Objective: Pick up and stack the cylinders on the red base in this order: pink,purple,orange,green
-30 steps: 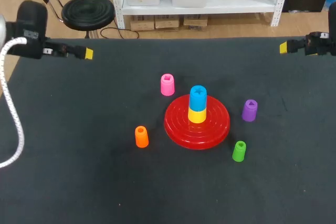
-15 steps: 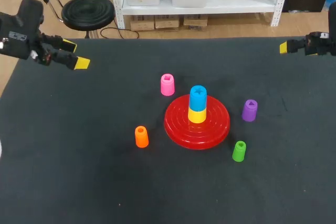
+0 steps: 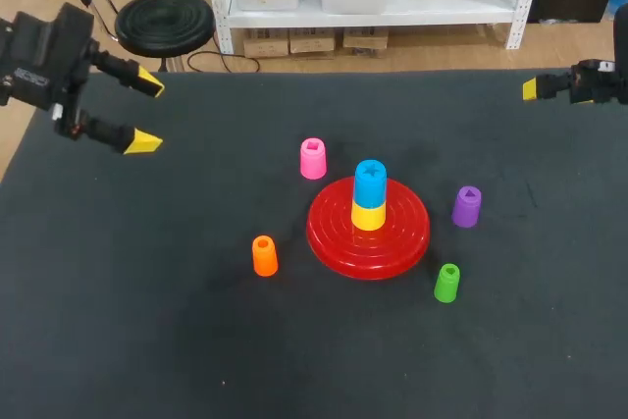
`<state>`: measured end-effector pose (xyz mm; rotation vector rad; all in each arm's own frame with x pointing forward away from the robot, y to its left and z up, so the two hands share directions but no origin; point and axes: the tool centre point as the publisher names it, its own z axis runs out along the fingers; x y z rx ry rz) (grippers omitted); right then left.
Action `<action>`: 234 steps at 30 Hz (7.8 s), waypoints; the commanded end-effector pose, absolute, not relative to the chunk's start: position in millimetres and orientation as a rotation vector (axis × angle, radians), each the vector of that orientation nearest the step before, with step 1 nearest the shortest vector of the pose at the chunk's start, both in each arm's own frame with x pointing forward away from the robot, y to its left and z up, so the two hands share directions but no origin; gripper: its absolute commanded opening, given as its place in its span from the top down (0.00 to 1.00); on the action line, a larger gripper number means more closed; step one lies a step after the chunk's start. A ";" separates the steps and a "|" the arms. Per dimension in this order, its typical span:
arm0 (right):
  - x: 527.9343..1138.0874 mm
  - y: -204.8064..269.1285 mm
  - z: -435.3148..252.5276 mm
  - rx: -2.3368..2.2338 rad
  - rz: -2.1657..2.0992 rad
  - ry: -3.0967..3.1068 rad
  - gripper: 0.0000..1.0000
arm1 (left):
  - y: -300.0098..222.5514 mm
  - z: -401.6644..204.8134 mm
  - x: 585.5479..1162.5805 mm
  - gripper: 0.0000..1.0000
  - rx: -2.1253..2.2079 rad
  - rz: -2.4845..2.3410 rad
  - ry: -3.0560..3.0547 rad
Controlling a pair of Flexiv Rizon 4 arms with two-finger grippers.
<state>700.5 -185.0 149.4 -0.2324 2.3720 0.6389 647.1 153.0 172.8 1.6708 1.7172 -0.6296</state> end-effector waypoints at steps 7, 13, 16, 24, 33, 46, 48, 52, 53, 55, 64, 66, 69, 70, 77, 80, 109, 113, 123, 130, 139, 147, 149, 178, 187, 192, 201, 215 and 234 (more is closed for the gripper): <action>700.3 -185.0 149.7 -0.232 0.637 2.373 0.00 | 155.1 170.1 664.7 0.00 1.917 -0.791 1.595; 700.3 -185.0 149.7 -0.232 0.637 2.373 0.00 | 159.8 179.4 653.8 0.00 1.764 -1.062 1.575; 700.3 -185.0 149.7 -0.232 0.637 2.373 0.00 | 157.2 175.2 642.6 0.00 1.790 -1.025 1.562; 700.3 -185.0 149.7 -0.232 0.637 2.373 0.00 | 144.3 167.2 629.4 0.00 1.837 -0.828 1.603; 700.3 -185.0 149.7 -0.232 0.637 2.373 0.00 | 136.5 161.8 621.1 0.00 1.741 -0.894 1.622; 700.3 -185.0 149.7 -0.232 0.637 2.373 0.00 | 131.3 155.6 615.3 0.00 1.761 -0.870 1.637; 700.3 -185.0 149.7 -0.232 0.637 2.373 0.00 | 131.0 155.4 616.2 0.00 1.765 -0.864 1.636; 700.3 -185.0 149.7 -0.232 0.637 2.373 0.00 | 129.6 153.0 613.8 0.00 1.812 -0.823 1.601; 700.3 -185.0 149.7 -0.232 0.637 2.373 0.00 | 129.3 152.7 612.8 0.00 1.826 -0.817 1.593; 700.3 -185.0 149.7 -0.232 0.637 2.373 0.00 | 128.9 152.3 612.1 0.00 1.842 -0.806 1.589; 700.3 -185.0 149.7 -0.232 0.637 2.373 0.00 | 130.0 151.8 616.8 0.00 1.813 -0.817 1.590; 700.3 -185.0 149.7 -0.232 0.637 2.373 0.00 | 129.9 152.0 617.3 0.00 1.810 -0.819 1.589; 700.3 -185.0 149.7 -0.232 0.637 2.373 0.00 | 129.0 152.5 618.0 0.00 1.811 -0.818 1.588; 700.3 -185.0 149.7 -0.232 0.637 2.373 0.00 | 128.8 152.6 618.1 0.00 1.811 -0.818 1.588; 700.3 -185.0 149.7 -0.232 0.637 2.373 0.00 | 127.7 152.2 619.6 0.00 1.798 -0.804 1.586; 700.3 -185.0 149.7 -0.232 0.637 2.373 0.00 | 127.9 152.6 619.7 0.00 1.789 -0.781 1.584; 751.8 -86.2 212.3 -0.987 -0.056 2.404 0.00 | 127.9 152.6 619.7 0.00 1.789 -0.781 1.584; 751.8 -86.2 212.3 -0.987 -0.056 2.404 0.00 | 127.9 152.6 619.7 0.00 1.789 -0.781 1.584; 745.7 -83.6 211.4 -1.057 -0.091 2.399 0.00 | 127.9 152.6 619.7 0.00 1.789 -0.781 1.584; 744.8 -37.1 206.1 -1.324 -0.116 2.339 0.00 | 127.9 152.6 619.7 0.00 1.789 -0.781 1.584; 754.7 11.3 194.1 -1.588 -0.157 2.240 0.00 | 127.9 152.6 619.7 0.00 1.789 -0.781 1.584; 764.5 42.4 179.1 -1.711 -0.105 2.235 0.00 | 127.9 152.6 619.7 0.00 1.789 -0.781 1.584; 763.4 50.0 174.0 -1.736 -0.096 2.237 0.00 | 127.9 152.6 619.7 0.00 1.789 -0.781 1.584; 695.4 100.5 110.2 -1.911 -0.002 2.293 0.00 | 127.9 152.6 619.7 0.00 1.789 -0.781 1.584; 681.9 114.6 88.7 -2.034 0.007 2.238 0.00 | 127.9 152.6 619.7 0.00 1.789 -0.781 1.584; 681.4 115.9 78.2 -2.065 0.032 2.218 0.00 | 127.9 152.6 619.7 0.00 1.789 -0.781 1.584; 690.1 115.4 64.6 -2.134 0.087 2.167 0.00 | 127.9 152.6 619.7 0.00 1.789 -0.781 1.584; 703.4 121.5 51.6 -2.199 0.105 2.106 0.00 | 127.9 152.6 619.7 0.00 1.789 -0.781 1.584; 717.9 120.3 37.7 -2.248 0.091 2.045 0.00 | 127.9 152.6 619.7 0.00 1.789 -0.781 1.584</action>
